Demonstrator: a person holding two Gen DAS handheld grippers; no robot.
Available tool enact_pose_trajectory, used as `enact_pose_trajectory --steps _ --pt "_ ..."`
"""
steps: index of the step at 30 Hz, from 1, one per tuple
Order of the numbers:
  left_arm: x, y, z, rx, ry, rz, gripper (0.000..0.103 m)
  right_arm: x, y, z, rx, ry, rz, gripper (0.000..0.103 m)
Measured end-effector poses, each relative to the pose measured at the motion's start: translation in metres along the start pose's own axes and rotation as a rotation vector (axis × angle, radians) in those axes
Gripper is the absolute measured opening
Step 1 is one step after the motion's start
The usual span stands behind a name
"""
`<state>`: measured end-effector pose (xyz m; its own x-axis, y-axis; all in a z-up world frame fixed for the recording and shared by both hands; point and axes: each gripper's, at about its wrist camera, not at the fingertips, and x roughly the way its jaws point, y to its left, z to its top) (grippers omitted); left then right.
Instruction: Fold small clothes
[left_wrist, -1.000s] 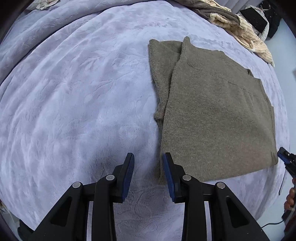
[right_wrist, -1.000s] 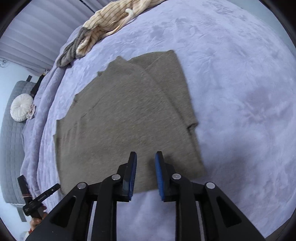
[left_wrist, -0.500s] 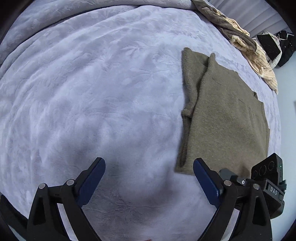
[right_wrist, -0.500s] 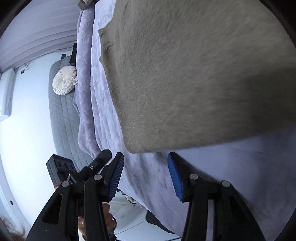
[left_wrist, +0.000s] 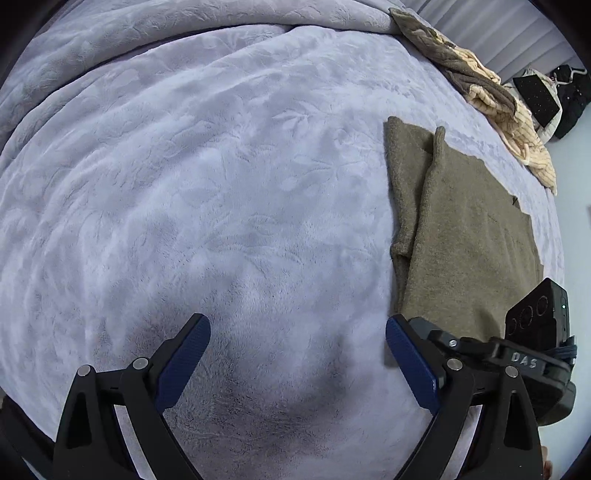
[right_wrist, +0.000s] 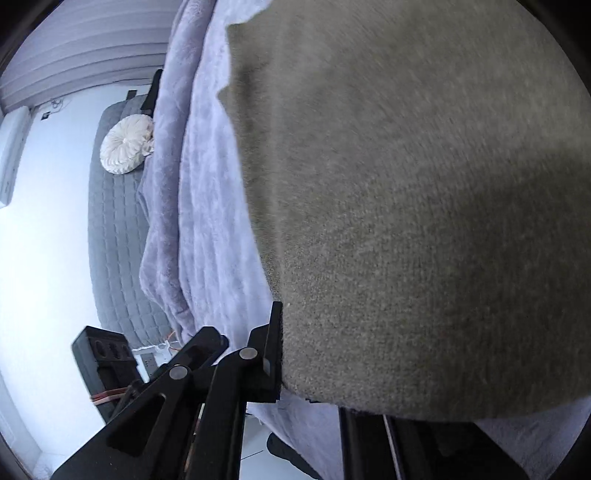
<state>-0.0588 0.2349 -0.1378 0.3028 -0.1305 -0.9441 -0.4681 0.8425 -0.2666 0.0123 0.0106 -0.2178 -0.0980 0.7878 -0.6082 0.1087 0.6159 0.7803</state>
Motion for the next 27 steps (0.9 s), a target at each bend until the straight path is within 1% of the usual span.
enact_pose_trajectory --steps 1,3,4,6,7,8,9,10,12,13,15,16,17,19,20,21,23,24,26,27 --pt "0.003 -0.001 0.000 0.005 0.007 -0.003 0.096 0.007 -0.005 -0.001 -0.001 0.004 -0.029 0.008" --pt "0.008 -0.008 0.002 0.032 0.015 -0.006 0.096 0.010 -0.006 -0.006 -0.011 -0.007 -0.046 0.009" --pt "0.008 -0.011 0.003 0.046 0.007 -0.005 0.096 0.007 -0.001 -0.008 -0.031 -0.001 -0.064 0.012" --pt "0.008 -0.019 0.006 0.071 -0.008 -0.002 0.096 0.007 0.010 -0.016 -0.090 0.041 -0.121 0.016" --pt "0.009 -0.024 0.010 0.084 -0.007 -0.005 0.096 0.006 0.017 -0.022 -0.123 0.080 -0.144 0.016" --pt "0.008 -0.030 0.014 0.095 -0.011 -0.011 0.096 0.003 0.021 -0.027 -0.145 0.108 -0.155 0.016" --pt "0.007 -0.035 0.017 0.101 -0.020 -0.017 0.096 -0.005 0.024 -0.032 -0.167 0.118 -0.156 0.016" --pt "0.005 -0.042 0.022 0.113 -0.033 -0.031 0.096 -0.017 0.030 -0.035 -0.204 0.107 -0.157 0.016" --pt "0.003 -0.061 0.033 0.150 -0.056 -0.062 0.096 -0.040 0.041 -0.036 -0.275 0.057 -0.185 0.016" --pt "0.003 -0.070 0.039 0.168 -0.066 -0.074 0.096 -0.056 0.046 -0.032 -0.314 0.014 -0.209 0.016" --pt "0.005 -0.090 0.050 0.203 -0.082 -0.124 0.096 -0.080 0.052 -0.022 -0.358 -0.063 -0.267 0.016" --pt "0.006 -0.100 0.055 0.219 -0.086 -0.165 0.096 -0.093 0.051 -0.012 -0.364 -0.096 -0.293 0.016" --pt "0.008 -0.112 0.060 0.237 -0.086 -0.223 0.096 -0.100 0.048 -0.004 -0.358 -0.117 -0.309 0.016" --pt "0.017 -0.130 0.066 0.260 -0.062 -0.316 0.096 -0.110 0.038 0.008 -0.322 -0.145 -0.338 0.016" --pt "0.023 -0.136 0.068 0.266 -0.048 -0.332 0.096 -0.111 0.034 0.013 -0.299 -0.153 -0.347 0.016" --pt "0.034 -0.141 0.071 0.270 -0.036 -0.320 0.096 -0.114 0.028 0.018 -0.278 -0.162 -0.356 0.016" --pt "0.055 -0.141 0.073 0.269 -0.008 -0.258 0.096 -0.118 0.018 0.022 -0.258 -0.166 -0.383 0.016" --pt "0.066 -0.137 0.075 0.260 0.016 -0.242 0.096 -0.117 0.013 0.024 -0.245 -0.166 -0.402 0.016" --pt "0.069 -0.132 0.076 0.259 0.012 -0.244 0.096 -0.118 0.002 0.024 -0.210 -0.164 -0.426 0.016" --pt "0.067 -0.133 0.077 0.269 0.001 -0.201 0.096 -0.121 -0.002 0.024 -0.197 -0.166 -0.435 0.016"
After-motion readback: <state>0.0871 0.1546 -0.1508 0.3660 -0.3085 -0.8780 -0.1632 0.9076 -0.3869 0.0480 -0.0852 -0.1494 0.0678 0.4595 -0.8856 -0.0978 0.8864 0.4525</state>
